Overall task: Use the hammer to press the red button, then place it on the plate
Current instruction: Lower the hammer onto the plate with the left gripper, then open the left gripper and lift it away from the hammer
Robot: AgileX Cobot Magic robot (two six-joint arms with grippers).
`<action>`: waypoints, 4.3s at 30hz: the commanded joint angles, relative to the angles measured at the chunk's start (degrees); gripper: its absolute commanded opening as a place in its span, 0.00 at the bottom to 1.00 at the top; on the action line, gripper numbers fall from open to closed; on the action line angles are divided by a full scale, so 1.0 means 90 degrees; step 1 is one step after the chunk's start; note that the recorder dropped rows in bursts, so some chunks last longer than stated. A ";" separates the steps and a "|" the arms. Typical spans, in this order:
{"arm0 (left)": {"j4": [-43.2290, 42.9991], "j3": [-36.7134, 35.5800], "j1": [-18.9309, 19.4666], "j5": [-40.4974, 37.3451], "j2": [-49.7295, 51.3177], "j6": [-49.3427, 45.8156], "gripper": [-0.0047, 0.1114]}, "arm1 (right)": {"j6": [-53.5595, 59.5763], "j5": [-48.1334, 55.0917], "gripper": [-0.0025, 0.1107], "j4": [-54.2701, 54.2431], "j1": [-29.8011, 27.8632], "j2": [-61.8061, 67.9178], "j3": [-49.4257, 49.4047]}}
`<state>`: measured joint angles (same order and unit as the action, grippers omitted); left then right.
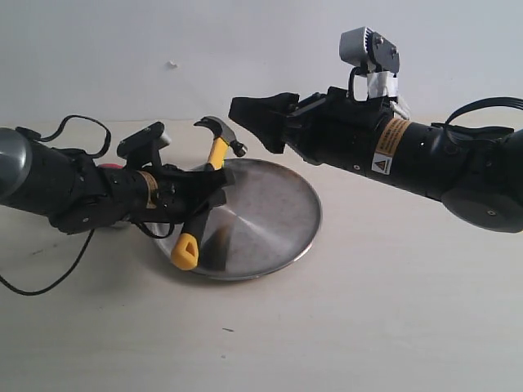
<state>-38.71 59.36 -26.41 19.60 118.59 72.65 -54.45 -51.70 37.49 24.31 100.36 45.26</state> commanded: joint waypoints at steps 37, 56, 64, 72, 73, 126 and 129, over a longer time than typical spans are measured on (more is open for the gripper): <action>-0.0555 0.0233 -0.0106 0.1367 0.0559 0.0780 0.04 | 0.0039 -0.0035 0.58 -0.0004 0.0003 -0.0036 0.0030; -0.0665 0.0233 -0.0106 0.1356 0.0559 0.0472 0.23 | 0.0039 -0.0035 0.58 -0.0004 0.0003 -0.0036 0.0030; -0.0665 0.0233 -0.0106 0.1002 0.0559 0.0472 0.36 | 0.0039 -0.0035 0.58 -0.0004 0.0003 -0.0036 0.0030; -0.0665 0.0233 -0.0106 0.0911 0.0559 0.0461 0.36 | 0.0039 -0.0035 0.58 -0.0004 0.0003 -0.0036 0.0030; -0.0665 0.0233 -0.0106 0.0911 0.0559 0.0447 0.36 | 0.0039 -0.0035 0.58 -0.0004 0.0003 -0.0036 0.0030; -0.0434 -0.3867 0.1140 -0.0021 -0.5993 -0.1811 0.04 | 0.0039 -0.0037 0.58 -0.0016 0.0003 -0.0036 0.0030; 0.0729 -0.4423 0.1273 0.0045 -0.6729 -0.2859 0.04 | 0.0039 -0.0037 0.58 -0.0016 0.0003 -0.0036 0.0030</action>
<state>-40.72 23.38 -15.98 19.47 63.40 55.05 -54.45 -51.70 37.49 24.31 100.36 45.38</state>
